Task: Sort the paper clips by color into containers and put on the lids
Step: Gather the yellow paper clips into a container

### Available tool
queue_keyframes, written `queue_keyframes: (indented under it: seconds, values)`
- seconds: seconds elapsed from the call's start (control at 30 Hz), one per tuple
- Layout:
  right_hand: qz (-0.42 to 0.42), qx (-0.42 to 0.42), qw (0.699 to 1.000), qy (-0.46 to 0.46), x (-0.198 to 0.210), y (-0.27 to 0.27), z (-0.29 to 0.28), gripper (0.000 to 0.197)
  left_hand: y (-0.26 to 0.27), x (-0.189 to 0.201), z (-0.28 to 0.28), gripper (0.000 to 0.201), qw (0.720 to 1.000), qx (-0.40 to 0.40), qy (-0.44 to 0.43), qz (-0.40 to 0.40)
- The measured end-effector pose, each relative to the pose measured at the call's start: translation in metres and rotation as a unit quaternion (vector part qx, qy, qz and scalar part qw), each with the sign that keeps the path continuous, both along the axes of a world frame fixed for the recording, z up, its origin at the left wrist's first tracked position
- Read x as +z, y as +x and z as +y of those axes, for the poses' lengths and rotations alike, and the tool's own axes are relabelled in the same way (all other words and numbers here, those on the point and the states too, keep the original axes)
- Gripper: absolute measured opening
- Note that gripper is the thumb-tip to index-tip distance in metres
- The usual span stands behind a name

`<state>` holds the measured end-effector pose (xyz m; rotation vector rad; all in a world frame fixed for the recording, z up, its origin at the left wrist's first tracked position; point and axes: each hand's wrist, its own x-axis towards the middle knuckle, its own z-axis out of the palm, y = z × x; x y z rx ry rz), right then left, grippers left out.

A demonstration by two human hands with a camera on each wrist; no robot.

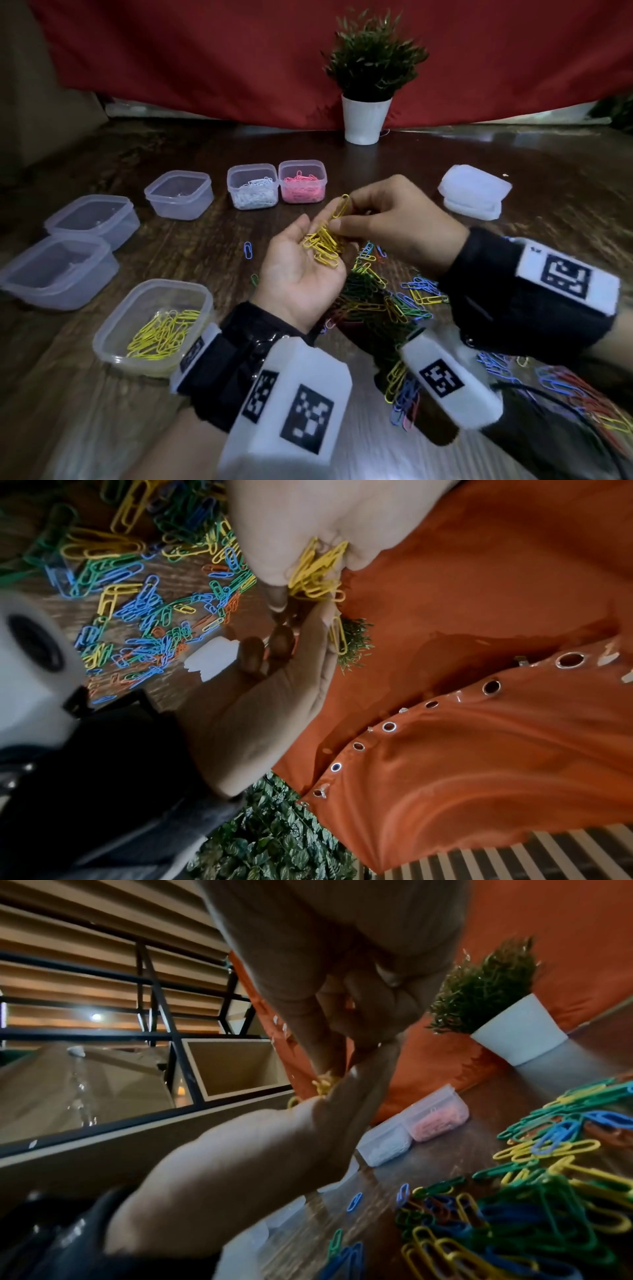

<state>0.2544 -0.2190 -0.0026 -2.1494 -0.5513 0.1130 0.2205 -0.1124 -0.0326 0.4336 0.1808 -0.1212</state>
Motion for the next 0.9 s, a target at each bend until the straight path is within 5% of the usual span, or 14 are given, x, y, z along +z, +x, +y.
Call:
queue_keyframes:
  seconds: [0.17, 0.43, 0.53, 0.67, 0.9]
  values:
    - [0.067, 0.014, 0.997, 0.023, 0.020, -0.004, -0.011, 0.021, -0.002, -0.003, 0.001, 0.045, 1.000, -0.019, 0.003, -0.006]
    - [-0.060, 0.075, 0.958, -0.270, 0.036, -0.009, -0.005, 0.025, -0.005, -0.002, 0.001, 0.054, 0.999, -0.027, 0.015, -0.013]
    - [-0.127, 0.031, 0.961, -0.245, 0.030, -0.008, -0.005, 0.029, -0.007, 0.000, 0.000, 0.056, 0.999, -0.024, 0.007, -0.024]
    - [-0.106, 0.013, 0.983, -0.150, 0.024, -0.006, -0.008, 0.025, -0.006, 0.001, -0.003, 0.025, 1.000, -0.009, 0.000, -0.030]
    - [-0.011, 0.030, 0.998, -0.045, 0.021, -0.002, -0.013, 0.015, -0.013, 0.004, 0.001, 0.038, 0.999, -0.029, 0.014, -0.039]
